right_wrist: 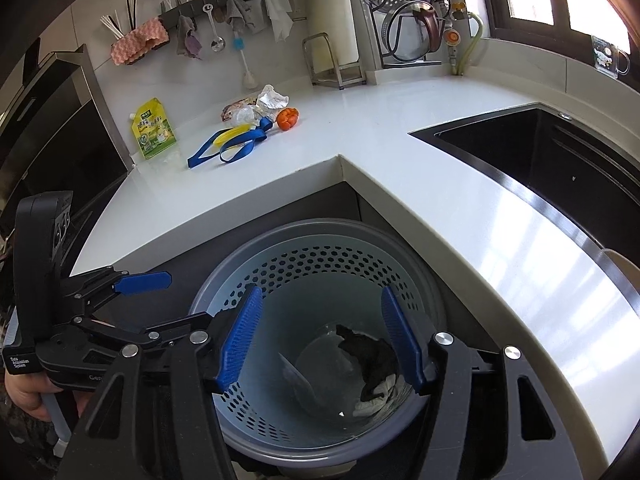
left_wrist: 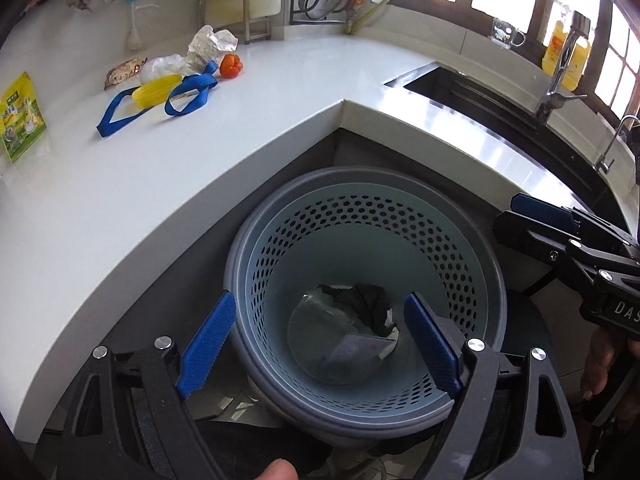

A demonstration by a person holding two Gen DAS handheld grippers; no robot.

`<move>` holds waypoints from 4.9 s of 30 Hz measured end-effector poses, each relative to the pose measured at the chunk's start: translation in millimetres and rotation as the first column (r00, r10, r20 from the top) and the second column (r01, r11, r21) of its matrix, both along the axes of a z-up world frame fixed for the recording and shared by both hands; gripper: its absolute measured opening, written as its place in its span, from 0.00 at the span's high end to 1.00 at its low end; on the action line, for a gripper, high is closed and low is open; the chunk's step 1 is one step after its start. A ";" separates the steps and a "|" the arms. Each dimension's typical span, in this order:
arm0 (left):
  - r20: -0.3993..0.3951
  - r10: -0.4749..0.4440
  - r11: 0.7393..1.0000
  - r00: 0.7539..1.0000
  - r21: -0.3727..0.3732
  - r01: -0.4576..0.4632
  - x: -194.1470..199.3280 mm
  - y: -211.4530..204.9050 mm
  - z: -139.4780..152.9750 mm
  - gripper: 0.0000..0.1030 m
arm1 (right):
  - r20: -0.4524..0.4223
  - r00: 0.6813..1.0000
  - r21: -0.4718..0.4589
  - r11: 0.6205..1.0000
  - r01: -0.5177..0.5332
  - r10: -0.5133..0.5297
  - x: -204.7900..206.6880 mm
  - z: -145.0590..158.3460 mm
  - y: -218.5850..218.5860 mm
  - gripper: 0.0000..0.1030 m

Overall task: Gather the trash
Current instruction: 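Open both tools to drop the slip and cloth into the basket, then move both tools back toward the remaining trash on the counter, then grasp the yellow plastic lid with the left tool while the right tool grasps crumpled white paper, then carry the yellow lid and white paper over the grey basket with both tools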

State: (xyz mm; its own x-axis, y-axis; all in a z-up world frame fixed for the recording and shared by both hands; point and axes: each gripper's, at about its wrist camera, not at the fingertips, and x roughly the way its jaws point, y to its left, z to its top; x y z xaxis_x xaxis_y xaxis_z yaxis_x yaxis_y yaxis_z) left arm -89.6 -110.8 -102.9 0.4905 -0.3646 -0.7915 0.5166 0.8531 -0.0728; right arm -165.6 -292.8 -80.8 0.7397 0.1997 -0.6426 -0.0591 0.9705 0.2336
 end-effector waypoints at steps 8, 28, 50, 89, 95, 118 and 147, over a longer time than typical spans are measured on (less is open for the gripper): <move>0.051 0.047 0.998 0.998 -0.042 -0.044 3.7 19.0 23.9 0.13 | 0.037 0.999 -0.001 1.000 0.007 -0.007 1.9 18.2 -0.3 0.38; 0.143 0.212 0.976 0.967 -0.089 -0.201 66.9 84.5 74.0 0.07 | 0.103 0.992 -0.003 0.998 -0.066 0.066 75.5 60.0 23.6 0.34; 0.142 0.247 0.968 0.959 -0.082 -0.237 171.1 84.2 76.6 0.06 | 0.101 0.984 -0.070 0.988 -0.139 0.145 219.4 72.7 56.1 0.32; 0.037 0.252 0.967 0.967 0.031 -0.253 296.2 41.9 22.1 0.09 | 0.107 0.971 -0.082 0.975 -0.205 0.213 322.3 77.2 53.9 0.96; 0.020 0.247 0.969 0.969 0.013 -0.247 303.4 44.7 20.1 0.28 | 0.124 0.970 -0.062 0.977 -0.202 0.208 311.7 79.2 45.0 0.96; 0.178 0.261 0.965 0.949 -0.073 -0.252 222.3 76.5 90.1 0.33 | 0.167 0.960 -0.053 0.974 -0.219 0.225 255.5 105.0 61.2 0.96; 0.200 0.184 0.982 0.962 -0.068 -0.174 56.2 72.4 88.2 0.33 | 0.129 0.975 -0.040 0.984 -0.176 0.179 71.8 82.6 36.1 0.96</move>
State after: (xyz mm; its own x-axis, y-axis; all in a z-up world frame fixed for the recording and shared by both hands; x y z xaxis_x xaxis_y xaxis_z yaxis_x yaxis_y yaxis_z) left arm -33.4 -38.5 -14.8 0.7004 -0.2920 -0.6513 0.3642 0.9310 -0.0257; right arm -93.7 -256.8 1.8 0.7727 0.3187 -0.5490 -0.2594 0.9478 0.1853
